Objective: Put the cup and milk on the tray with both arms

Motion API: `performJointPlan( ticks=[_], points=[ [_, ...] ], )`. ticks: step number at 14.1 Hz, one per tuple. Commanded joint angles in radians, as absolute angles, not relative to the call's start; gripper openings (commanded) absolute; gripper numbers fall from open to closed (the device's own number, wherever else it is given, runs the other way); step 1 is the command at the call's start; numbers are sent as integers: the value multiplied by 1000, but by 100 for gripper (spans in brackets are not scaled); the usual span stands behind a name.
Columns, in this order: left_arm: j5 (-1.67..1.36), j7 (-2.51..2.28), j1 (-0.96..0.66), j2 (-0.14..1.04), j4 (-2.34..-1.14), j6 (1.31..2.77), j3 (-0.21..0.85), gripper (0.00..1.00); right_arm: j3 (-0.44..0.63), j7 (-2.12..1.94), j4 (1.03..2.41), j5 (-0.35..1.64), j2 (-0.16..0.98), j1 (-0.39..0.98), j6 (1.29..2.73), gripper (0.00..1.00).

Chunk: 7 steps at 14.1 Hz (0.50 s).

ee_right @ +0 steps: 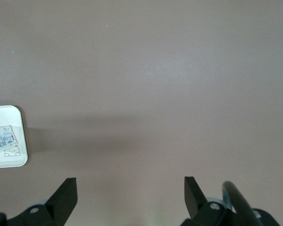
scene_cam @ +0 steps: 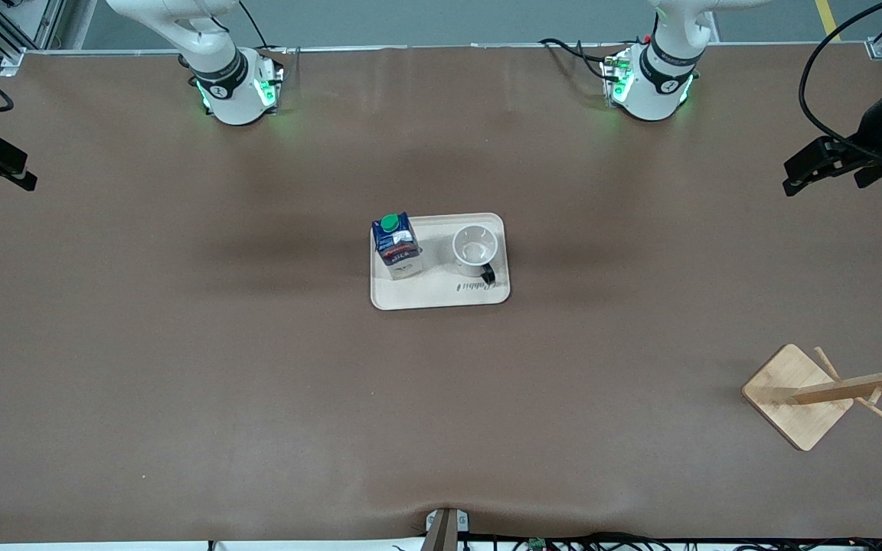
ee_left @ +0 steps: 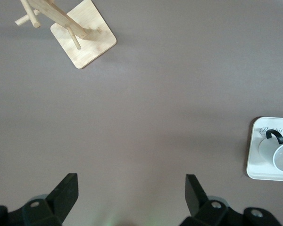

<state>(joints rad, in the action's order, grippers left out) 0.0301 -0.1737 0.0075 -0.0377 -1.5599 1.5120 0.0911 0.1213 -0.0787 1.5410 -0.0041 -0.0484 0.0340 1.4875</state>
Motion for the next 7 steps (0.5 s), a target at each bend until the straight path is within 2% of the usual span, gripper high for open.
performJointPlan(
  ticks=[1, 7],
  points=[
    [14, -175, 6, -40, -1554, 1505, 89, 100, 101, -69, 1563, -3, -71, 8, 1491, 100],
    [28, -176, 8, -32, -1532, 1503, 87, 100, 100, -69, 1563, -2, -71, -3, 1491, 100]
  ],
)
